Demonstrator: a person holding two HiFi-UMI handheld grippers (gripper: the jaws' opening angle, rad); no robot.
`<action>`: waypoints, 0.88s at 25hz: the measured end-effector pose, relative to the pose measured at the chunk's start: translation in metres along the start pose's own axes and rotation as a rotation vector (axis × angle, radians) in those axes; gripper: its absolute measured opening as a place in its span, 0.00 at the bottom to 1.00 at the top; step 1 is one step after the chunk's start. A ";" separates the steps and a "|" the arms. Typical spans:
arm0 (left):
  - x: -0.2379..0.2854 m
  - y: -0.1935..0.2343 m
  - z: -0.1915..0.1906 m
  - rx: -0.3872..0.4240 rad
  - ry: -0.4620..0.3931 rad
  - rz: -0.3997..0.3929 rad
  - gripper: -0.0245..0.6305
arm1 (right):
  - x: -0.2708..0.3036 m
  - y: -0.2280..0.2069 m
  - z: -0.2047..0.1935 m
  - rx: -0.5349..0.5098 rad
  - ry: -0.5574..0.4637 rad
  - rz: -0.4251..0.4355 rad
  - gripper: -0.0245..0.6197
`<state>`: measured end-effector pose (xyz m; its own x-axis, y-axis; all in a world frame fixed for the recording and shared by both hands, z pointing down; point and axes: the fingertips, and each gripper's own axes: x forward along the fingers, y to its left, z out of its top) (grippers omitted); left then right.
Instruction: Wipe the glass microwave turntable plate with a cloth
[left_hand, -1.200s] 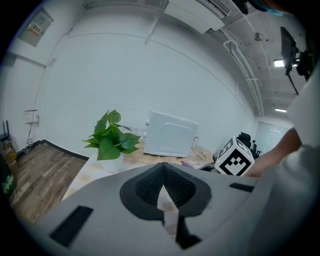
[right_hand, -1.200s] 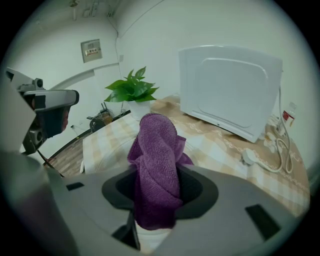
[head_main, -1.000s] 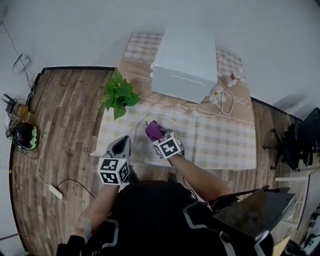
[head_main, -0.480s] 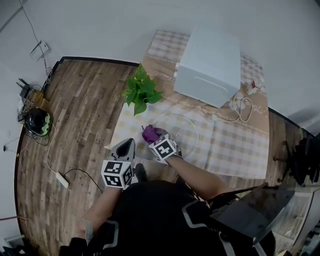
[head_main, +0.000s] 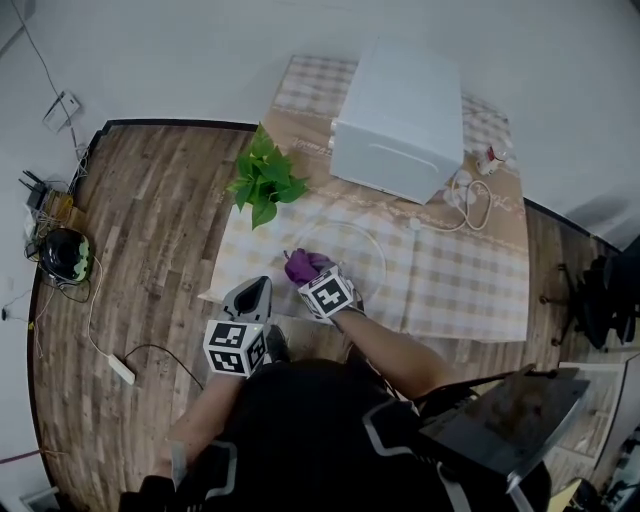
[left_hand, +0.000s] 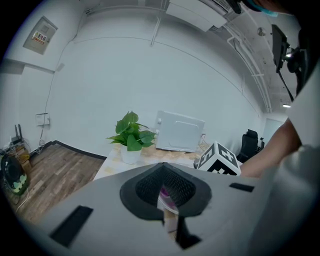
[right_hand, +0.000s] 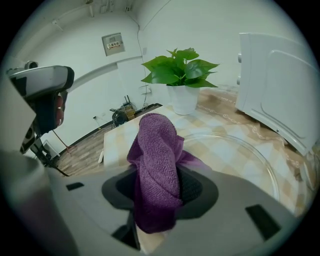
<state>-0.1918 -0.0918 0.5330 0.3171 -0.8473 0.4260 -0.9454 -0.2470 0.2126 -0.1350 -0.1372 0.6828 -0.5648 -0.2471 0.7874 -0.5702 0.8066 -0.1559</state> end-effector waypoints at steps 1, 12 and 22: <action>0.002 -0.002 0.000 0.005 0.002 -0.006 0.04 | -0.003 -0.002 -0.002 0.006 0.001 -0.003 0.31; 0.020 -0.031 -0.001 0.016 0.012 -0.065 0.04 | -0.027 -0.027 -0.032 0.071 0.016 -0.030 0.31; 0.041 -0.058 -0.001 0.030 0.022 -0.125 0.04 | -0.055 -0.053 -0.061 0.111 0.037 -0.072 0.31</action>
<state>-0.1237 -0.1115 0.5384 0.4339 -0.7985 0.4173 -0.9001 -0.3641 0.2392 -0.0377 -0.1337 0.6841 -0.4992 -0.2803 0.8199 -0.6720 0.7226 -0.1621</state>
